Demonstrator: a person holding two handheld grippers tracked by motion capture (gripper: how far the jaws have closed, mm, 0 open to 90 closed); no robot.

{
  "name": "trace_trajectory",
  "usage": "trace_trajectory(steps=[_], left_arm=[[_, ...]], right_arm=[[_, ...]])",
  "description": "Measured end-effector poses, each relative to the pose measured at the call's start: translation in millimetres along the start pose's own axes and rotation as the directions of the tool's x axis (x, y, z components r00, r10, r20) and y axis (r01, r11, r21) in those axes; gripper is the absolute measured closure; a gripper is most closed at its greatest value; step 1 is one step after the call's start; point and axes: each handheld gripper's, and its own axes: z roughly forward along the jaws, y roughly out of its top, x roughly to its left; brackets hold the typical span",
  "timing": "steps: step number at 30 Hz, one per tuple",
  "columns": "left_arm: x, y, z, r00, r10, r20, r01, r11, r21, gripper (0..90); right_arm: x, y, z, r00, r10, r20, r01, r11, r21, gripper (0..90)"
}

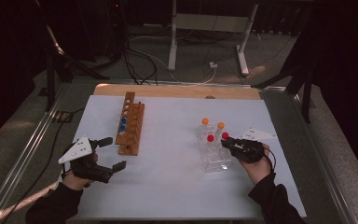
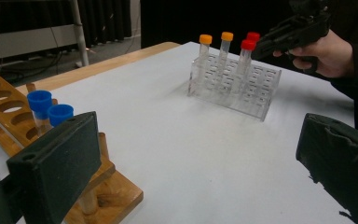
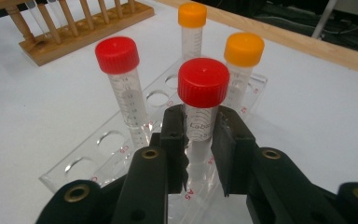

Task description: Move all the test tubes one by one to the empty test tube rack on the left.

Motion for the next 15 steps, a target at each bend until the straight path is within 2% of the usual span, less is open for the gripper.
trace_trajectory(steps=[7,15], left_arm=[[-0.5,1.7,0.6,0.9999,-0.001,0.012,0.001,0.9999,0.016,0.8],[-2.3,4.6,0.8,0.9999,-0.001,0.016,0.001,0.9996,0.027,0.9]], right_arm=[[3.0,10.8,-11.2,0.9995,-0.028,0.014,0.028,0.999,-0.026,74.7],[5.3,27.1,-32.5,0.9989,-0.041,0.025,0.042,0.997,-0.063,74.7]])
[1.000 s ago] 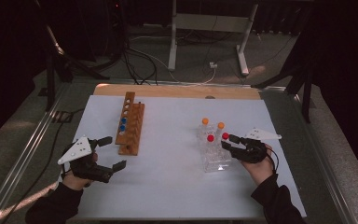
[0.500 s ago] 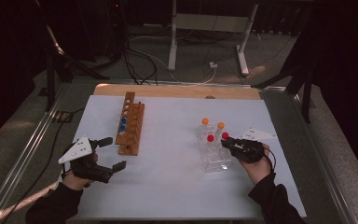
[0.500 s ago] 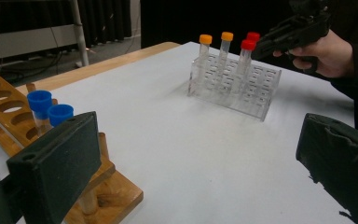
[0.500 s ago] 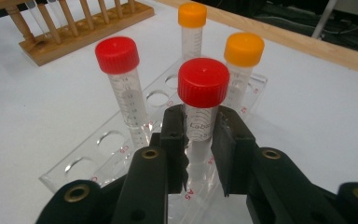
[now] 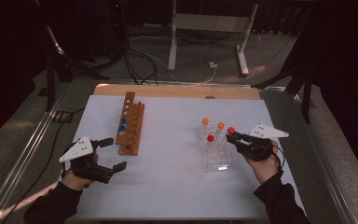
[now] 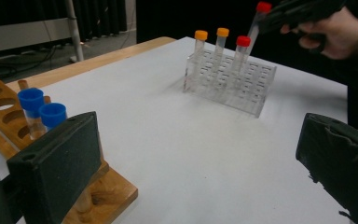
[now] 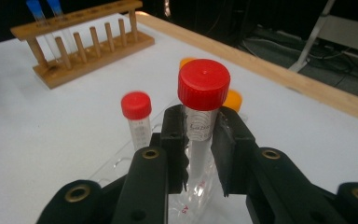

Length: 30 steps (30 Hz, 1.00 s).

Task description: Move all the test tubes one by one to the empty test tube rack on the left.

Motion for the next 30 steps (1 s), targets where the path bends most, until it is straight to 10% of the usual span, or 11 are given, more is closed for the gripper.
trace_trajectory(steps=[17,30], left_arm=[[-6.6,18.0,4.4,0.9996,0.006,0.027,-0.007,1.0,0.006,0.9],[-13.8,30.4,17.8,0.9984,0.02,0.052,-0.02,0.9998,0.001,1.4]], right_arm=[[10.8,53.9,-33.3,0.9958,-0.091,0.01,0.091,0.991,-0.102,74.7],[59.8,64.9,-1.2,0.9728,-0.159,-0.169,0.142,0.984,-0.108,74.7]])
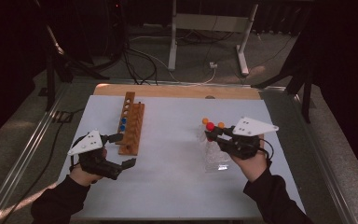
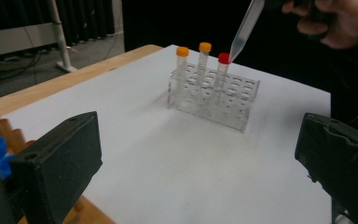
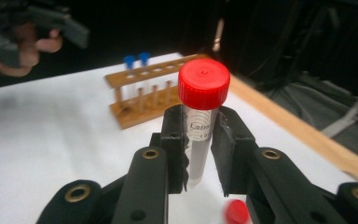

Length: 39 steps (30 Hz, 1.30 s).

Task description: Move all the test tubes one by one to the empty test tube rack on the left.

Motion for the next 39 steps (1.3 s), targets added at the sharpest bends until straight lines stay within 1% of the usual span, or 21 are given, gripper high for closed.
trace_trajectory(steps=[3,6,8,14,18,19,21,23,27,29,32,39], left_arm=[[-2.7,2.1,6.8,0.9998,0.008,0.016,-0.008,0.9999,0.013,1.4],[-5.1,3.6,13.3,0.9995,0.01,0.029,-0.01,0.9996,0.026,1.5],[-7.2,4.6,18.2,0.9991,0.006,0.043,-0.007,0.9997,0.024,2.4],[-16.1,9.1,36.3,0.9962,0.025,0.084,-0.028,0.9991,0.033,4.9],[-22.8,12.7,45.1,0.9924,0.041,0.116,-0.045,0.9986,0.028,8.0],[-25.3,14.0,47.2,0.9914,0.054,0.119,-0.057,0.9982,0.022,10.4],[-27.9,16.1,50.2,0.9894,0.061,0.132,-0.063,0.9978,0.017,15.6],[-31.3,18.3,53.9,0.9871,0.073,0.143,-0.076,0.997,0.015,17.2],[-37.3,22.3,61.0,0.9829,0.094,0.158,-0.097,0.9953,0.01,26.3],[-40.6,24.2,64.9,0.9816,0.105,0.16,-0.107,0.9942,0.005,33.6],[-44.8,27.3,70.4,0.9785,0.121,0.167,-0.123,0.9924,0.002,41.4],[-51.3,31.2,82.1,0.9726,0.165,0.163,-0.17,0.9854,0.013,54.4]], right_arm=[[10.4,-5.1,14.8,0.9989,-0.005,-0.047,0.006,1.0,0.023,74.7],[17.5,-10.5,25.5,0.9968,0.001,-0.08,0.002,0.999,0.045,74.7],[22.5,-14.4,32.4,0.9948,0.001,-0.102,0.005,0.998,0.056,74.7],[37.0,-23.1,46.9,0.9873,0.009,-0.159,0.005,0.996,0.085,74.7],[45.3,-27.0,54.5,0.9823,0.006,-0.187,0.013,0.995,0.1,74.7],[46.9,-27.7,56.1,0.981,0.006,-0.194,0.014,0.994,0.104,74.7],[49.6,-28.9,58.6,0.9787,0.008,-0.205,0.015,0.994,0.111,74.7],[51.6,-29.7,60.4,0.9772,0.006,-0.212,0.019,0.993,0.116,74.7],[55.1,-30.4,63.1,0.9743,0.005,-0.225,0.024,0.992,0.124,74.7],[56.8,-30.7,64.6,0.9732,0.005,-0.23,0.026,0.991,0.129,74.7],[58.9,-30.5,67.0,0.9713,0.006,-0.238,0.027,0.991,0.133,74.7],[62.7,-27.4,70.0,0.9683,-0.002,-0.25,0.036,0.991,0.132,74.7]])
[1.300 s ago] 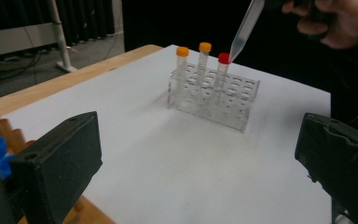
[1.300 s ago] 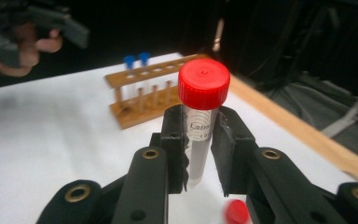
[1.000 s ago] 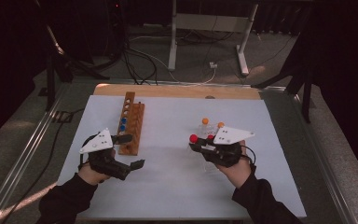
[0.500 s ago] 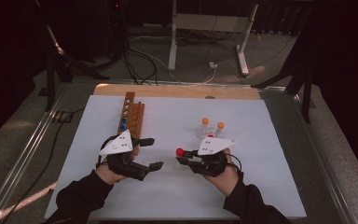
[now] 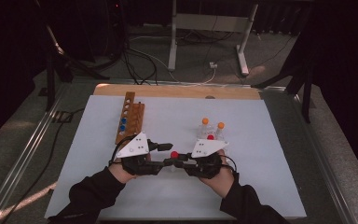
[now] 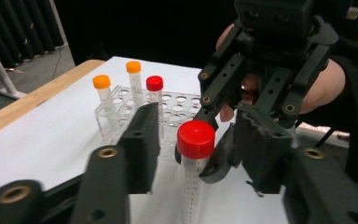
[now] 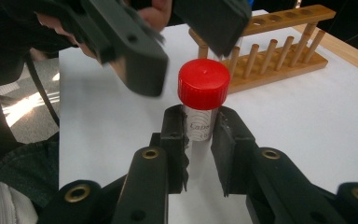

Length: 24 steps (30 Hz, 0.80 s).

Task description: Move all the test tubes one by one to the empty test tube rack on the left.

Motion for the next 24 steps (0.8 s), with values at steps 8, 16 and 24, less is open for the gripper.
trace_trajectory(steps=[8,16,24], left_arm=[[-0.5,-2.1,5.7,0.9998,0.019,-0.011,-0.019,0.9998,0.007,70.5],[4.6,4.3,-0.5,0.9995,0.029,-0.013,-0.029,0.9995,-0.011,71.8],[25.6,18.9,-21.0,0.9975,0.009,-0.071,-0.011,0.9996,-0.027,71.9]], right_arm=[[1.2,1.8,1.5,1.0,-0.001,-0.003,0.001,1.0,0.001,74.7],[-0.1,3.8,-0.3,0.9996,0.026,-0.01,-0.026,0.999,-0.018,65.3],[-3.4,5.5,-16.8,0.9947,0.067,0.078,-0.059,0.993,-0.102,28.6]])
